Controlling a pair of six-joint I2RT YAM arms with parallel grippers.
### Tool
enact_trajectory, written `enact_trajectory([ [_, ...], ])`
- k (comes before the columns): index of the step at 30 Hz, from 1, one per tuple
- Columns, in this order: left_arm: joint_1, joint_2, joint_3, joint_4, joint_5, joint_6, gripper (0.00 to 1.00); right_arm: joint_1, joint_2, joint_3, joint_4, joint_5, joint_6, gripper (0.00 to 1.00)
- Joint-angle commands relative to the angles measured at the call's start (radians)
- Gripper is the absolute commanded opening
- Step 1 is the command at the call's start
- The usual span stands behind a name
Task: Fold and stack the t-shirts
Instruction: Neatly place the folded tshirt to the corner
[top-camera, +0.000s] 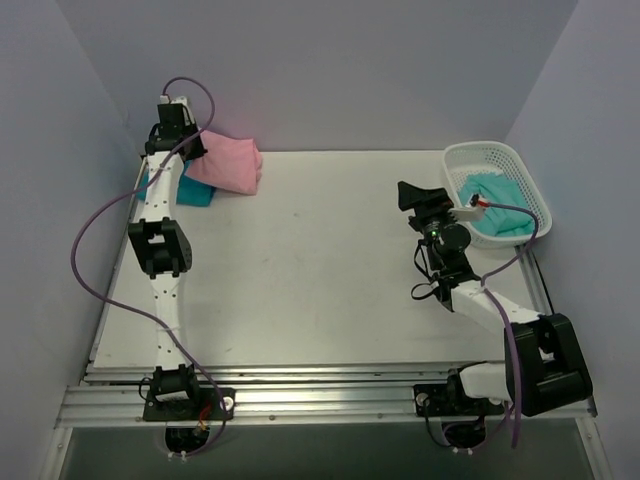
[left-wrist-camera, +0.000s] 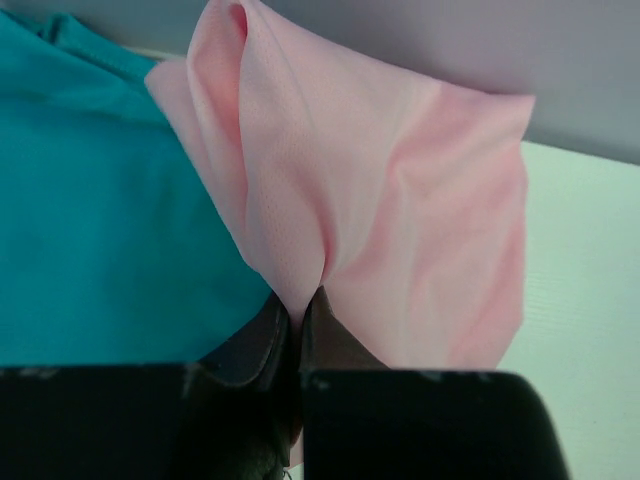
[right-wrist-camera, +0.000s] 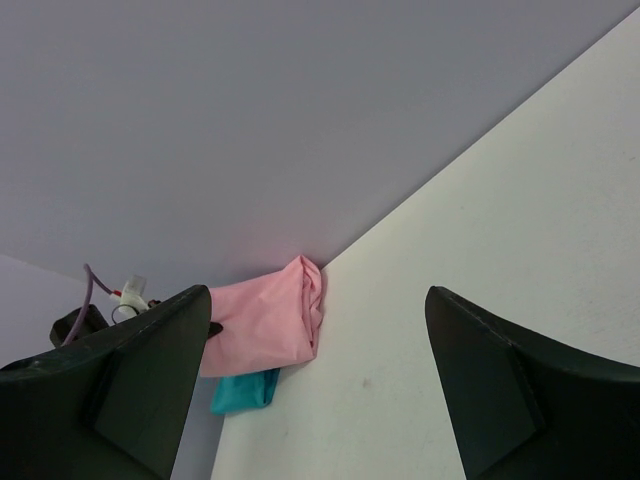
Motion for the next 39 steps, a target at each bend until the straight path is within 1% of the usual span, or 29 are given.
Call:
enact_trajectory([
  [1,0.014,-0.119,0.096,0.018,-0.028,0.03,0.02,-0.009,0.008,-0.002,0.082,-0.021,0.011,0.84],
  [7,0.046,-0.174,0.076,0.027,-0.087,0.032,0.04,-0.011,-0.003,0.0,0.074,-0.018,0.01,0.84],
  [12,0.079,-0.175,0.067,0.044,-0.147,0.071,0.04,-0.018,-0.006,-0.003,0.065,-0.015,0.007,0.84],
  [15,0.108,-0.176,0.028,0.07,-0.15,0.055,0.04,-0.018,0.011,-0.003,0.07,-0.015,0.004,0.84],
  [18,0.131,-0.178,-0.05,0.111,-0.184,0.027,0.14,-0.025,0.044,0.0,0.085,-0.02,0.004,0.84],
  [19,0.137,-0.176,-0.074,0.133,-0.199,0.024,0.24,-0.029,0.052,0.001,0.088,-0.027,0.008,0.84],
  [20,0.142,-0.175,-0.117,0.144,-0.23,0.018,0.29,-0.032,0.064,0.001,0.093,-0.032,0.008,0.84],
  [21,0.155,-0.162,-0.134,0.159,-0.23,0.013,0.32,-0.04,0.068,-0.002,0.097,-0.032,0.01,0.84],
  [22,0.163,-0.153,-0.145,0.171,-0.242,0.006,0.39,-0.043,0.071,-0.002,0.099,-0.038,0.014,0.84],
  [24,0.192,-0.104,-0.153,0.177,-0.209,-0.033,0.54,-0.057,0.074,-0.006,0.103,-0.04,0.016,0.84],
  [25,0.201,-0.084,-0.144,0.176,-0.187,-0.043,0.67,-0.061,0.072,-0.008,0.103,-0.041,0.016,0.84],
  [26,0.209,-0.064,-0.133,0.17,-0.155,-0.063,0.74,-0.064,0.074,-0.009,0.103,-0.046,0.016,0.84],
  [28,0.232,-0.015,-0.096,0.147,-0.166,-0.083,0.83,-0.081,0.072,-0.014,0.103,-0.052,0.02,0.84],
  [29,0.24,-0.007,-0.091,0.144,-0.17,-0.105,0.86,-0.086,0.074,-0.016,0.107,-0.059,0.024,0.84],
  [32,0.252,-0.026,-0.14,0.176,-0.189,-0.114,0.87,-0.1,0.08,-0.017,0.111,-0.067,0.025,0.84],
  [33,0.251,-0.061,-0.166,0.197,-0.19,-0.113,0.87,-0.101,0.081,-0.017,0.117,-0.07,0.027,0.84],
  [34,0.249,-0.082,-0.226,0.244,-0.192,-0.111,0.87,-0.106,0.084,-0.017,0.119,-0.073,0.028,0.84],
  [37,0.237,-0.164,-0.304,0.3,-0.189,-0.111,0.87,-0.11,0.084,-0.019,0.123,-0.081,0.031,0.84],
  [39,0.209,-0.226,-0.326,0.317,-0.204,-0.09,0.87,-0.111,0.08,-0.023,0.125,-0.081,0.031,0.84],
])
